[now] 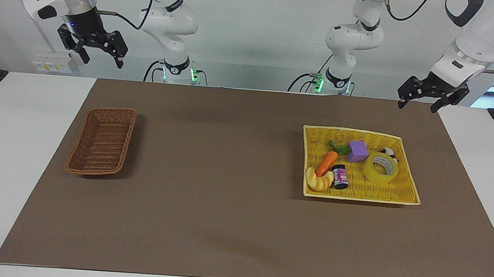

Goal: Move tape to another basket

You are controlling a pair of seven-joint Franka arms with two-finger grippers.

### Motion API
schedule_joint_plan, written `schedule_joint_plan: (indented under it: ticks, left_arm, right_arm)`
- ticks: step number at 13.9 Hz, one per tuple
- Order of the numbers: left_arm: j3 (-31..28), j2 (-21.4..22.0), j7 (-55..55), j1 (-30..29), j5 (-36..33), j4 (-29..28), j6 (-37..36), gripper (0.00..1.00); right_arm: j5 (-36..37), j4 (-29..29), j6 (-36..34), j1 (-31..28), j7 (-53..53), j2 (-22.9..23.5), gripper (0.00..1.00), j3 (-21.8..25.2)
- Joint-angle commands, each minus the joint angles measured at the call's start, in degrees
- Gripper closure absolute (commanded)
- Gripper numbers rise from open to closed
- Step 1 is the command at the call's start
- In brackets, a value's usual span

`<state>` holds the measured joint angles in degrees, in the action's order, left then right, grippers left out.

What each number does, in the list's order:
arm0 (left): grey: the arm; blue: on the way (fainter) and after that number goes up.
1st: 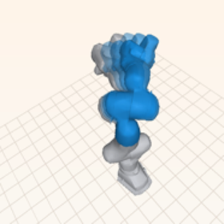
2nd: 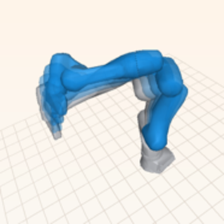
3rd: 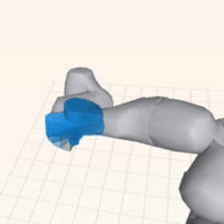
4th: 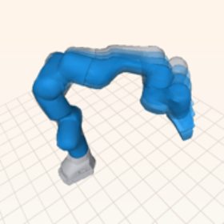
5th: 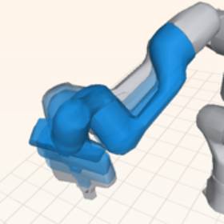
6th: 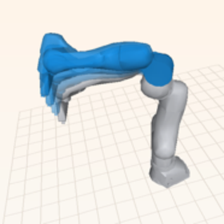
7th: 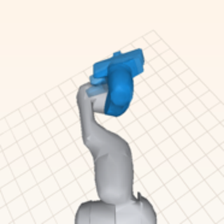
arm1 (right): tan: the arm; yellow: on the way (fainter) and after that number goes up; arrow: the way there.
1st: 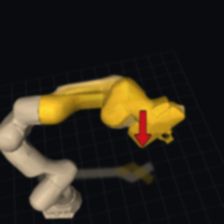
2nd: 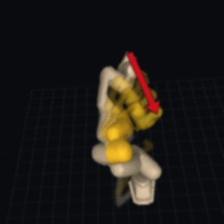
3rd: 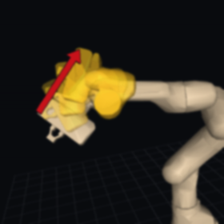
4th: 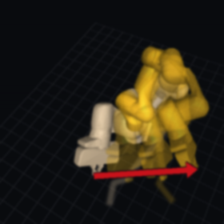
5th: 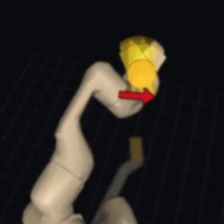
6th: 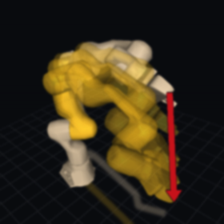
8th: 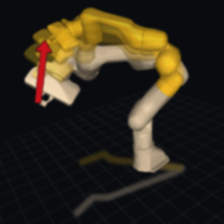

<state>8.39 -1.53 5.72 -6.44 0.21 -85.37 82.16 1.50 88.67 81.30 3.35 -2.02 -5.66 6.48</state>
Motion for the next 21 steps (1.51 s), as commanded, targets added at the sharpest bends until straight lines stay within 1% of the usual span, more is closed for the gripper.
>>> schedule_joint_plan:
  ticks: [1,12,14,16,21]
  left_arm:
    - [0.2,-0.1,0.7,-0.3,-0.7,-0.1,-0.4,0.0]
    - [0.0,0.3,1.0,-0.4,-0.7,-0.6,-0.4,0.0]
    - [-0.1,0.5,0.6,-0.5,-0.7,-1.2,0.4,0.0]
    - [-0.1,0.6,0.8,-1.5,-0.8,-1.5,0.6,0.0]
    - [-0.1,-0.5,0.9,-2.2,-0.8,-1.6,3.3,0.0]
  right_arm:
    - [-2.7,-0.9,-0.5,-1.1,-1.4,0.4,0.0,0.0]
    - [-1.7,-0.3,-0.1,-0.8,-0.3,0.0,0.0,0.2]
    - [-1.4,-0.2,0.1,-0.7,1.2,-0.1,0.0,0.3]
    - [0.3,-0.1,0.4,-0.5,2.1,-0.1,0.0,0.2]
    - [0.6,0.3,1.2,-0.5,2.9,-0.2,0.0,0.2]
